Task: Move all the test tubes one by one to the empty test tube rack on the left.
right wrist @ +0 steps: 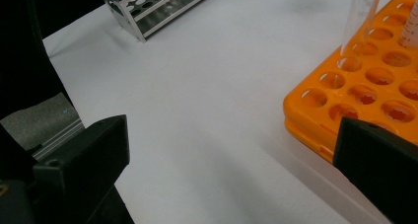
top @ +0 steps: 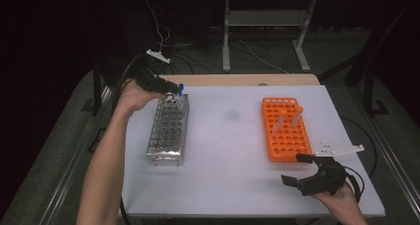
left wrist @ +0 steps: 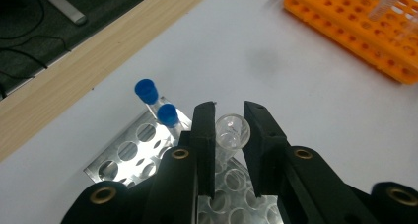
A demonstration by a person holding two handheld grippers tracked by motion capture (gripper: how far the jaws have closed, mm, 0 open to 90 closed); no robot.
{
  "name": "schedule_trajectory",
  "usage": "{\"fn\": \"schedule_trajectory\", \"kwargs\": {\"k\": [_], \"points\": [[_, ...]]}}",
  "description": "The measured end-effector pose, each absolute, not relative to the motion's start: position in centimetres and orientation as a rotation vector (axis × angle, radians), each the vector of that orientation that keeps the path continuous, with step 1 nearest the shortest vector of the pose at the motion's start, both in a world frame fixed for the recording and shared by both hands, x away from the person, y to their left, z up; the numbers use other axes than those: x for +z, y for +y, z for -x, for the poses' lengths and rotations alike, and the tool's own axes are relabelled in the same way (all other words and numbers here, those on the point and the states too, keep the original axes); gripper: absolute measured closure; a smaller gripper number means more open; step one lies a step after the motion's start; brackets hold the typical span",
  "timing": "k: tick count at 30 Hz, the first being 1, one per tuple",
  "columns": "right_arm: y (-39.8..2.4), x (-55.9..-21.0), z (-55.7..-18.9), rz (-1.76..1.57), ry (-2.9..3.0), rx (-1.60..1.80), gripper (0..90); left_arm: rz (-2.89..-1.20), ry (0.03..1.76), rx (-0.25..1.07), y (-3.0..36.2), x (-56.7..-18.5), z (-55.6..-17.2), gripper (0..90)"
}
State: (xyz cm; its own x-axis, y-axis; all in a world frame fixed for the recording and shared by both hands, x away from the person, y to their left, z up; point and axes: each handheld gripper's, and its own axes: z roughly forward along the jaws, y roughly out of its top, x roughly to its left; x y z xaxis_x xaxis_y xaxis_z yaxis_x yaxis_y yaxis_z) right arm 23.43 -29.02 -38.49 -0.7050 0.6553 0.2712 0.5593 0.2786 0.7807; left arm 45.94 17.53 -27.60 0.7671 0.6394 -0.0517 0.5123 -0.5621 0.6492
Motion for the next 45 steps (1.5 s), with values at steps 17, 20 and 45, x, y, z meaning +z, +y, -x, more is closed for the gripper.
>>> {"fn": "schedule_trajectory", "kwargs": {"k": [17,20,45], "points": [[-29.3,-38.7,-23.4,-1.167,2.416,1.422,0.4,-2.292,0.907,0.237,17.3,-30.6,-47.7,75.0],[-29.4,-38.7,-23.4,-1.165,2.412,1.425,0.4,-2.299,0.912,0.233,17.2,-31.2,-47.7,74.9],[-29.7,-38.3,-23.5,-1.179,2.399,1.423,0.4,-2.212,0.923,0.173,17.2,-30.9,-45.1,36.5]]}}
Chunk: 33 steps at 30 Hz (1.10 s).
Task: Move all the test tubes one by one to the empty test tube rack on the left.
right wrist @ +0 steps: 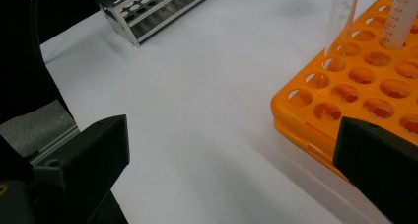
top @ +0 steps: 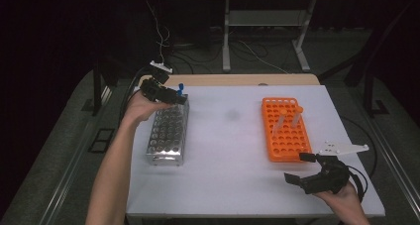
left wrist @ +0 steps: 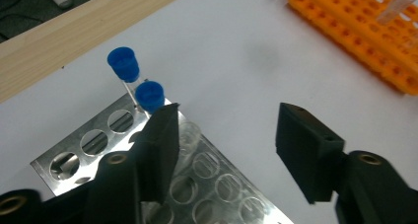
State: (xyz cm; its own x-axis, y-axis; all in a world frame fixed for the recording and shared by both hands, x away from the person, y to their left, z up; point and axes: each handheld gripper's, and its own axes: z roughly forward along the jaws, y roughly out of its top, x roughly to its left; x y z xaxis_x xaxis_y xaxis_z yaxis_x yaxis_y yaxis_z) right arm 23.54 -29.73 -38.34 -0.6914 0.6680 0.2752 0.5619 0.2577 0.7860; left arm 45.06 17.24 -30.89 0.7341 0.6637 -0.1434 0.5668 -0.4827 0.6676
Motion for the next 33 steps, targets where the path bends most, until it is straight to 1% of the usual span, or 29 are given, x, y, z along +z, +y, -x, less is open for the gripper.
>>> {"fn": "schedule_trajectory", "kwargs": {"k": [6,9,11,13,25,33], "points": [[-29.5,-37.9,-24.0,-1.164,2.414,1.404,0.4,-2.152,0.891,0.167,17.5,-29.7,-42.8,20.8],[-29.2,-37.6,-24.5,-1.150,2.426,1.388,0.4,-2.117,0.881,0.176,17.6,-29.4,-41.5,11.9],[-29.1,-37.3,-24.9,-1.143,2.437,1.378,0.4,-2.094,0.883,0.188,17.6,-29.3,-40.6,4.4],[-28.9,-37.1,-25.3,-1.138,2.448,1.367,0.4,-2.086,0.882,0.203,17.6,-29.4,-39.7,0.0],[-28.3,-36.2,-28.2,-1.118,2.486,1.315,0.4,-2.052,0.799,0.243,16.9,-30.0,-34.9,0.0],[-28.6,-36.3,-30.2,-1.133,2.495,1.279,0.4,-2.052,0.735,0.216,16.1,-31.1,-32.3,0.0]]}}
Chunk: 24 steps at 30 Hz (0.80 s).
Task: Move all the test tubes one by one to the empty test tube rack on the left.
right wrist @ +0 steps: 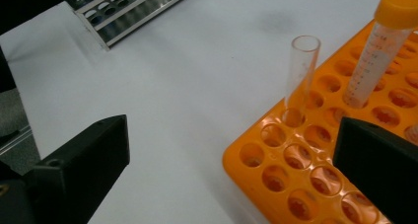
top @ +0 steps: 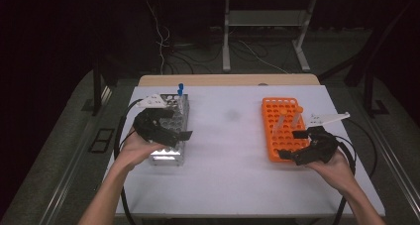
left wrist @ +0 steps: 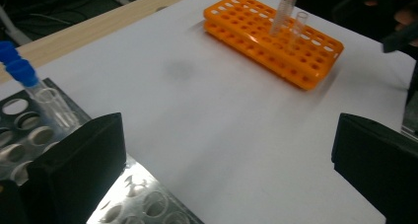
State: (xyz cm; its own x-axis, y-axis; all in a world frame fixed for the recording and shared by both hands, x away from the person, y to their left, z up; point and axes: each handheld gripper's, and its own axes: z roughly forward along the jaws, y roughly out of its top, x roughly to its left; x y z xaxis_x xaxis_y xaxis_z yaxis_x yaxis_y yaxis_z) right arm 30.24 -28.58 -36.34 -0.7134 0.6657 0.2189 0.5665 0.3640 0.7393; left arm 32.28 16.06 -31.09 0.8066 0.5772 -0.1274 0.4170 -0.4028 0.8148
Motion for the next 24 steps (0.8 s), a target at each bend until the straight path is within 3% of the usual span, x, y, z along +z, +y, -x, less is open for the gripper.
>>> {"fn": "schedule_trajectory", "kwargs": {"k": [15,19,20,22,24], "points": [[-28.8,-37.9,-33.1,-1.107,2.523,1.230,0.9,-2.134,0.662,0.142,14.5,-33.5,-29.2,0.0],[-28.5,-38.4,-33.7,-1.098,2.535,1.207,7.9,-2.158,0.649,0.122,14.1,-34.1,-28.6,0.0],[-28.5,-38.5,-33.9,-1.092,2.539,1.197,14.8,-2.161,0.645,0.119,14.1,-34.3,-28.4,0.0],[-28.3,-38.6,-34.2,-1.089,2.538,1.192,17.0,-2.166,0.638,0.113,13.9,-34.4,-28.2,0.0],[-28.1,-38.8,-34.6,-1.083,2.543,1.170,24.8,-2.168,0.632,0.110,13.8,-34.5,-28.0,0.0]]}}
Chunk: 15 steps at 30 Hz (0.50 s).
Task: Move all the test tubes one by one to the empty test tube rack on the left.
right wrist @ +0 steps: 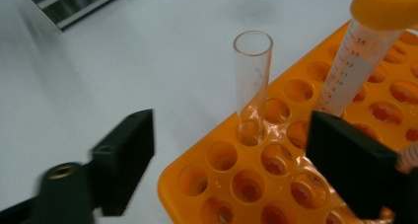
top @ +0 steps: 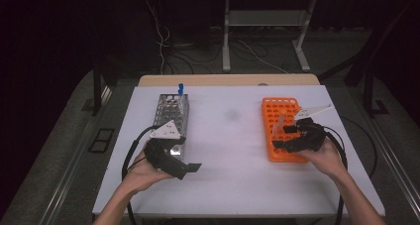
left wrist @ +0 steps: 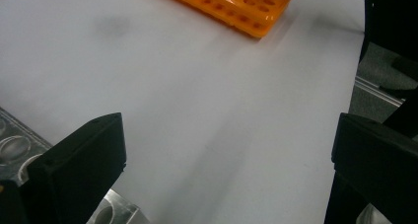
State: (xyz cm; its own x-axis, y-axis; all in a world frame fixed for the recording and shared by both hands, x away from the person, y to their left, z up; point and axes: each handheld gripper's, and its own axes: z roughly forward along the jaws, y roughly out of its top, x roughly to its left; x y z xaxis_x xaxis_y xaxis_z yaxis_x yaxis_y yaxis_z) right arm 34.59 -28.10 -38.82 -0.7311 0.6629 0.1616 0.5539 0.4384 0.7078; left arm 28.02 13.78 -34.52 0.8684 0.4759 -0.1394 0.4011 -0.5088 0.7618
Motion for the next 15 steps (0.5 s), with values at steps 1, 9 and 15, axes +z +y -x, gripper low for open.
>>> {"fn": "schedule_trajectory", "kwargs": {"k": [1,9,15], "points": [[-28.0,-38.9,-34.7,-1.084,2.545,1.166,27.0,-2.172,0.627,0.109,13.7,-34.5,-27.9,0.0],[-27.1,-39.6,-35.5,-1.070,2.518,1.108,53.0,-2.193,0.577,0.096,12.7,-34.7,-27.1,0.0],[-26.5,-39.6,-35.4,-1.054,2.476,1.055,74.8,-2.211,0.560,0.086,12.2,-35.0,-26.9,0.0]]}}
